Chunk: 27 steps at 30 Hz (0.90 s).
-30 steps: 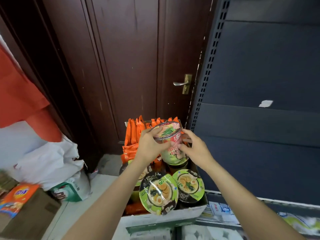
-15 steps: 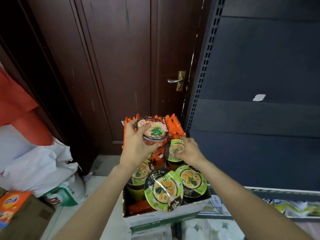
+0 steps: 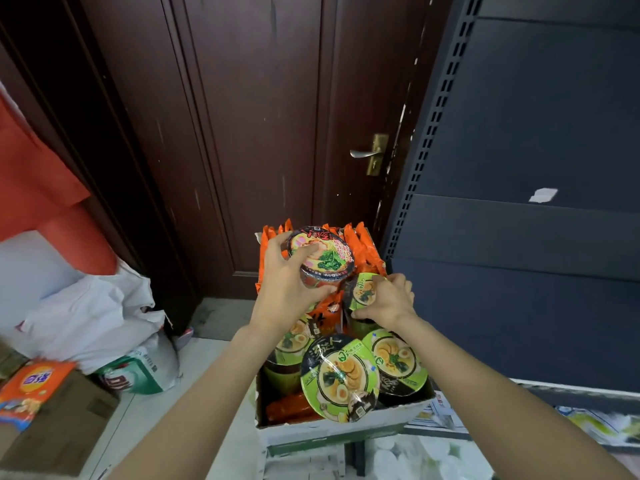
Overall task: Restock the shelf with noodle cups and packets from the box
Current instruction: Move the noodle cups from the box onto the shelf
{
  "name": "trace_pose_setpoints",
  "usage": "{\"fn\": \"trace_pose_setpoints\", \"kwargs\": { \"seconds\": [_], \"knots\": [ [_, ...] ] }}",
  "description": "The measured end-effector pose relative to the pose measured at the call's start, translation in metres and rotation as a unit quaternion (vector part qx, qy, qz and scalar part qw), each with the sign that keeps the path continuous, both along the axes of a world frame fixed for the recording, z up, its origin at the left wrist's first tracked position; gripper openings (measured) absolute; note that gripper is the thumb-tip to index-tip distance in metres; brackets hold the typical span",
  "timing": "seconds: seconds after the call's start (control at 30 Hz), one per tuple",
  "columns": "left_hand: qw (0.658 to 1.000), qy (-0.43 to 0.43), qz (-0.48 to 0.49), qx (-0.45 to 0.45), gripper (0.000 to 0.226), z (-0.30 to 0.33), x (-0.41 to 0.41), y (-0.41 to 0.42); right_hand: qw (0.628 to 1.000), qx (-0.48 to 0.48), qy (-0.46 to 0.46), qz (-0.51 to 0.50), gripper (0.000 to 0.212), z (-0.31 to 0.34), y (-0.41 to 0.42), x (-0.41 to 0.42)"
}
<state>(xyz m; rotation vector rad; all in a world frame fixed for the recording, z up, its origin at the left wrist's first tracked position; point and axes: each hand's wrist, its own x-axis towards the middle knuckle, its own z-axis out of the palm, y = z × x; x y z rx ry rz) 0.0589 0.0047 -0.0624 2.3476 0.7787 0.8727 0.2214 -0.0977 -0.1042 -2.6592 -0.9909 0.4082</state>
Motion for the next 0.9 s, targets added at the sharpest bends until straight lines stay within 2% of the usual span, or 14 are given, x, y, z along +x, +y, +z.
{"fn": "trace_pose_setpoints", "kwargs": {
  "seconds": [0.1, 0.17, 0.37, 0.6, 0.8, 0.9],
  "knots": [
    [1.000, -0.008, -0.013, -0.002, 0.064, 0.004, 0.001, -0.007, 0.994, 0.090, 0.048, -0.027, 0.095, 0.010, -0.007, 0.000],
    [1.000, -0.020, -0.020, -0.001, 0.064, 0.010, 0.002, -0.013, 0.987, 0.145, 0.063, -0.031, 0.090, 0.021, -0.013, 0.000],
    [0.997, -0.073, -0.012, 0.023, 0.059, 0.038, 0.020, -0.039, 0.961, 0.274, 0.014, -0.043, 0.070, 0.068, -0.051, 0.014],
    [0.994, -0.077, -0.073, 0.025, 0.062, 0.072, 0.086, -0.111, 0.949, 0.299, -0.051, -0.081, 0.063, 0.112, -0.147, 0.065],
    [0.990, -0.071, -0.119, 0.015, 0.061, 0.073, 0.166, -0.217, 0.948, 0.287, -0.107, -0.082, 0.055, 0.118, -0.269, 0.135],
    [0.989, -0.068, -0.129, -0.001, 0.059, 0.068, 0.210, -0.272, 0.947, 0.292, -0.100, -0.090, 0.050, 0.114, -0.330, 0.176]
  ]
}}
